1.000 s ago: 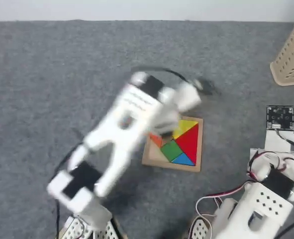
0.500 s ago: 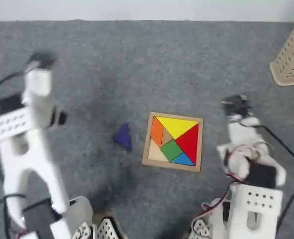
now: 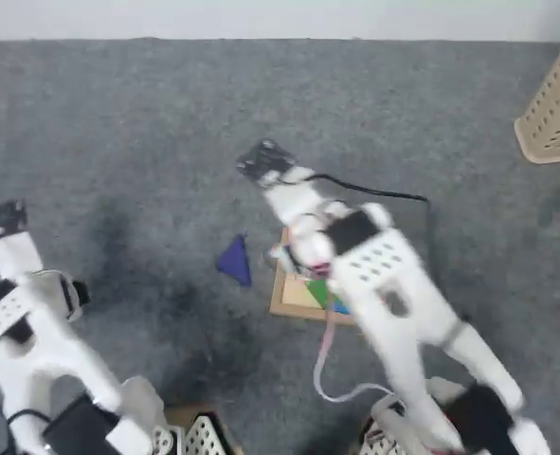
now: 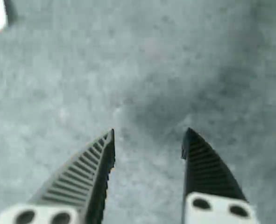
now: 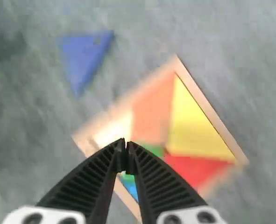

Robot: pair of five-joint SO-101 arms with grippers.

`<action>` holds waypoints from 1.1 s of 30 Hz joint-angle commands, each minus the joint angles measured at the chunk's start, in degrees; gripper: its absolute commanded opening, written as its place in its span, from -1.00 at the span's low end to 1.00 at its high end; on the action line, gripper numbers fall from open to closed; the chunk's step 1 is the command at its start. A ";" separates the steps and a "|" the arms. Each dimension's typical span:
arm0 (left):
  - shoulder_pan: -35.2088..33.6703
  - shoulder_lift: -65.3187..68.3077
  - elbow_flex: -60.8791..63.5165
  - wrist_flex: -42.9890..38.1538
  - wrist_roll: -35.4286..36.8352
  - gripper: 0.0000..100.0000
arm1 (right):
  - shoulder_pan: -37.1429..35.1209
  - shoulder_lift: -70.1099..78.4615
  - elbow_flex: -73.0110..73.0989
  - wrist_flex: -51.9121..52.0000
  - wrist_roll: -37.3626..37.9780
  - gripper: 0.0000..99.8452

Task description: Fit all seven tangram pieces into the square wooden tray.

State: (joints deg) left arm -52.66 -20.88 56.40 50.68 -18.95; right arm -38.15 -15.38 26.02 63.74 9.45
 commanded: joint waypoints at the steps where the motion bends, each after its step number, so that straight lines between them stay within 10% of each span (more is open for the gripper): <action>1: -2.29 -2.90 0.57 -1.14 8.18 -0.45 | -5.14 8.84 -7.74 -6.11 -8.44 -0.98; 12: -1.85 -2.81 3.74 -6.77 9.67 -0.44 | -9.63 36.09 -31.30 0.57 -22.68 -0.78; 33: 0.26 -2.81 4.70 -7.03 9.49 -0.44 | -13.41 42.95 -35.69 -0.04 -34.99 -0.66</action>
State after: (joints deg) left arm -52.57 -21.41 61.23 44.79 -9.80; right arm -51.34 27.96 -6.59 65.41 -25.54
